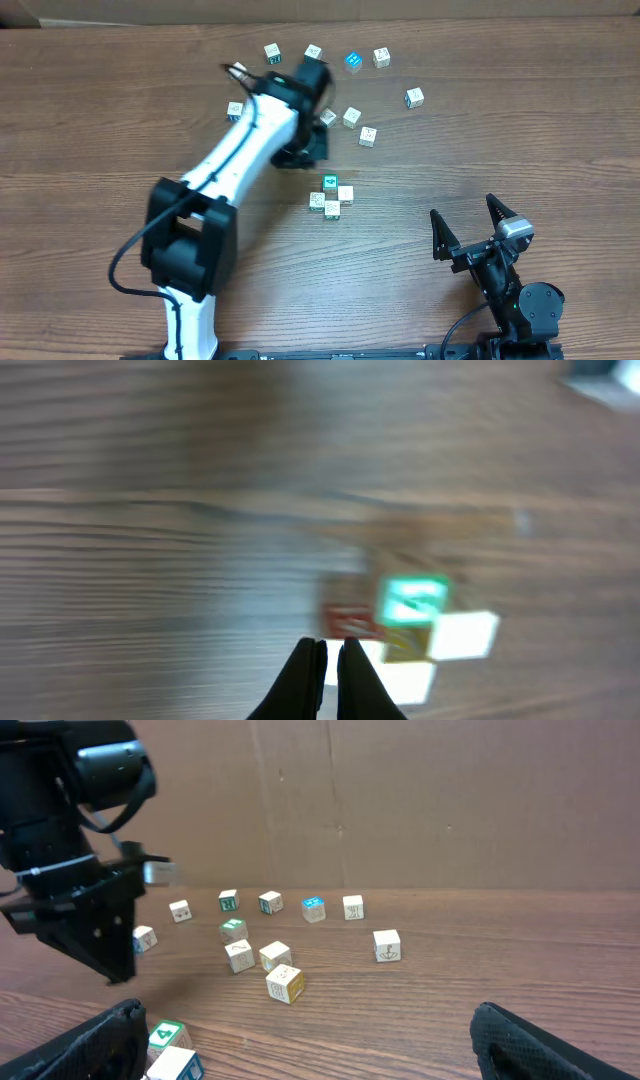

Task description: Form a circle

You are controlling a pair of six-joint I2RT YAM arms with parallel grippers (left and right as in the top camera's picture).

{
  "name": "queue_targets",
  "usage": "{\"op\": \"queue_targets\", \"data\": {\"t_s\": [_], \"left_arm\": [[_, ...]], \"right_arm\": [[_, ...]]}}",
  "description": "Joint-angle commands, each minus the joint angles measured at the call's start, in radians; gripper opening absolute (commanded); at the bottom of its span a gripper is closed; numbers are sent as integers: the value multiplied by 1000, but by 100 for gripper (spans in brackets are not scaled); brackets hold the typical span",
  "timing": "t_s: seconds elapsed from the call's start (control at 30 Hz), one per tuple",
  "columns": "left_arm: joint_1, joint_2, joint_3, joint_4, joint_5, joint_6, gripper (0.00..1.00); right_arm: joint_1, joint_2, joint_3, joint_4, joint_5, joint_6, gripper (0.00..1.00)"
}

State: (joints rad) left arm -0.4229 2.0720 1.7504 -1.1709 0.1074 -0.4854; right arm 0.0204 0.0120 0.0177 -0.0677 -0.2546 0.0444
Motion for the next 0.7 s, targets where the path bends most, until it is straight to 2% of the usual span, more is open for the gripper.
{"op": "queue_targets", "data": {"t_s": [0.0,0.17,0.27,0.3,0.4,0.43,0.47,0.5,0.67], "left_arm": [[88,-26,19,-24,-11,-16,4],[177,-26,19,-69,-23,-8,4],[202,-26,19,-86,-60,-8,10],[208,-26,19,-90,-71,-8,15],[211,-26,19,-116,-90,-8,46],[210,-26,19,-125,-89,-9,64],[211,-26,19,-132,-89,-9,96],[209,-26,19,-138,-89,-9,100],[206,-26,19,-119,-89,-9,100]], "right_arm": [[-3,-9,-10,6,7,-5,100],[-3,-9,-10,6,7,-4,100],[-3,-9,-10,6,7,-5,100],[-3,-9,-10,6,7,-5,100],[-3,-9,-10,6,7,-5,100],[-3,-9,-10,6,7,-5,100],[-3,-9,-10,6,7,-4,100],[-3,-9,-10,6,7,-5,100],[-3,-9,-10,6,7,-5,100]]}}
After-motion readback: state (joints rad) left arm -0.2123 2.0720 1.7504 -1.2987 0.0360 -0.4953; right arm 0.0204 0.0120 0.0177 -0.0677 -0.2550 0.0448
